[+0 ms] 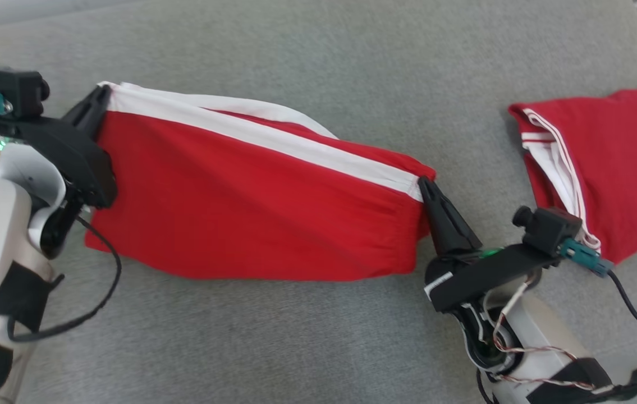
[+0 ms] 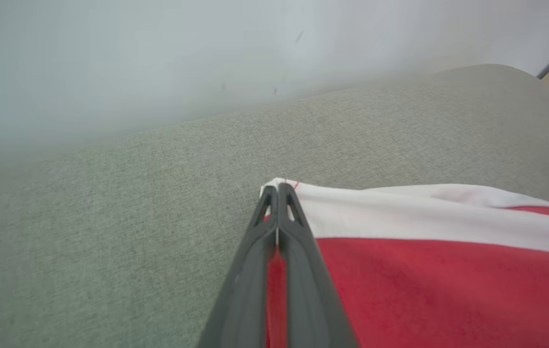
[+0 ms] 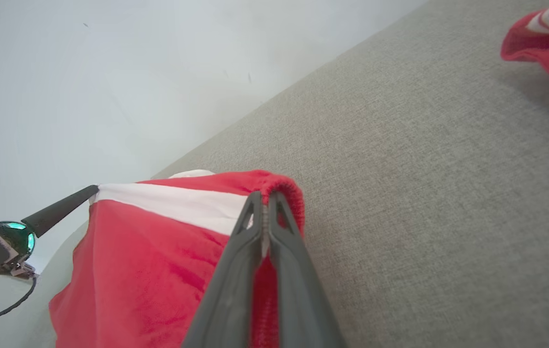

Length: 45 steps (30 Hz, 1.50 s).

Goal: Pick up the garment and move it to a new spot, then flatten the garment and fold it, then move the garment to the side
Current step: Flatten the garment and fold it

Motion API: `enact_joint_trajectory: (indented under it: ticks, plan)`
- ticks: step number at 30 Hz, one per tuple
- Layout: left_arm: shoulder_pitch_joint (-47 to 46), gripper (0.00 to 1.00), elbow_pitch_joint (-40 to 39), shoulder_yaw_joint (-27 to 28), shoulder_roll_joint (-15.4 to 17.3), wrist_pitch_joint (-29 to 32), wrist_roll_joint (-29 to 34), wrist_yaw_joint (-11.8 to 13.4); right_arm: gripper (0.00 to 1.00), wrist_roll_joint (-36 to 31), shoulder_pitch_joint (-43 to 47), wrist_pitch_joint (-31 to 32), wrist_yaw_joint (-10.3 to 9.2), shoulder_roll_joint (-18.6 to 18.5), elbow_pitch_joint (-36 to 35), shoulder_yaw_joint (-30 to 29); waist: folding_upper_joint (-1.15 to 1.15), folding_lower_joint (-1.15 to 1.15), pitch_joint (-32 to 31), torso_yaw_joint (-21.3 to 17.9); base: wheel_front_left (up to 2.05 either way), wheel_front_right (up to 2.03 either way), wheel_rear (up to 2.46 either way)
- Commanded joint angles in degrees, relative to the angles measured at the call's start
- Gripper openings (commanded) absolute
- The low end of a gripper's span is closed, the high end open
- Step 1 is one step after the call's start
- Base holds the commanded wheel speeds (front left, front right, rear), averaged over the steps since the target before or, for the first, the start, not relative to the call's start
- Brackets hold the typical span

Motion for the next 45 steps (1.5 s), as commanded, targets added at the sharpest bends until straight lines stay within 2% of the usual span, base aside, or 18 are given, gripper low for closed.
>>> enact_joint_trajectory:
  ticks: [1,9,10,11,12,13,14,24,28,37,45]
  plan:
    - [-1.3,0.00,1.5,-0.1,0.2,-1.2,0.7,-0.3,0.00,0.6,-1.0,-0.7,0.00,0.1,0.6,0.5,-0.01,-0.02,2.0,-2.0,0.00,0.00,0.00]
    - [-5.1,0.00,10.7,-0.7,-1.5,-4.8,0.8,-0.6,0.00,2.7,-3.7,-2.4,0.00,-0.6,3.1,4.0,-0.01,-0.02,2.5,-2.6,0.00,0.00,0.00]
    - [-5.4,0.00,11.6,-0.8,-1.7,-5.1,0.7,-0.7,0.15,3.1,-3.9,-2.4,0.00,-0.9,3.3,4.3,-0.01,-0.02,2.5,-2.5,0.00,0.00,0.00]
    - [-5.5,0.00,12.4,-0.9,-2.0,-5.4,0.5,-0.9,0.45,3.5,-4.0,-2.6,0.00,-1.1,3.2,4.5,-0.01,-0.02,2.4,-2.4,0.00,0.00,0.00]
    - [-5.8,0.23,13.0,-0.9,-2.3,-5.7,0.2,-0.8,1.00,4.0,-4.0,-2.8,0.00,-1.3,2.9,4.9,-0.01,-0.02,2.4,-2.3,0.00,0.00,0.00]
    - [-6.0,0.56,13.5,-1.1,-2.5,-6.1,0.2,-1.0,1.00,4.4,-3.8,-3.0,0.00,-1.6,2.7,4.9,-0.01,-0.02,2.2,-2.1,0.00,0.00,0.00]
    - [-6.2,1.00,13.8,-1.2,-2.6,-6.7,0.3,-1.0,1.00,4.3,-3.6,-3.1,0.00,-2.2,2.5,4.9,-0.01,-0.02,2.0,-1.8,0.00,0.00,0.00]
    - [-3.2,1.00,11.4,-1.2,-2.9,-13.6,2.1,3.6,1.00,-0.4,1.7,-4.3,0.00,-6.9,-1.8,0.9,-0.01,-0.02,-1.4,1.4,0.00,0.00,0.00]
    - [0.8,1.00,5.8,-0.5,-2.5,-17.9,2.5,6.6,1.00,-5.6,5.5,-4.4,0.00,-7.7,-4.8,-3.5,-0.01,-0.02,-3.3,3.2,0.00,0.00,0.00]
    - [15.7,1.00,-14.2,2.9,-1.1,-22.7,1.1,12.8,1.00,-19.2,13.0,-3.9,0.00,-5.5,-11.3,-13.3,-0.01,-0.02,-6.5,7.1,0.00,0.00,0.00]
    - [29.6,1.00,-26.9,5.2,0.2,-23.8,2.1,14.7,1.00,-25.5,16.5,-2.5,0.00,-2.9,-13.9,-16.4,-0.01,-0.02,-9.0,8.1,0.00,0.00,0.00]
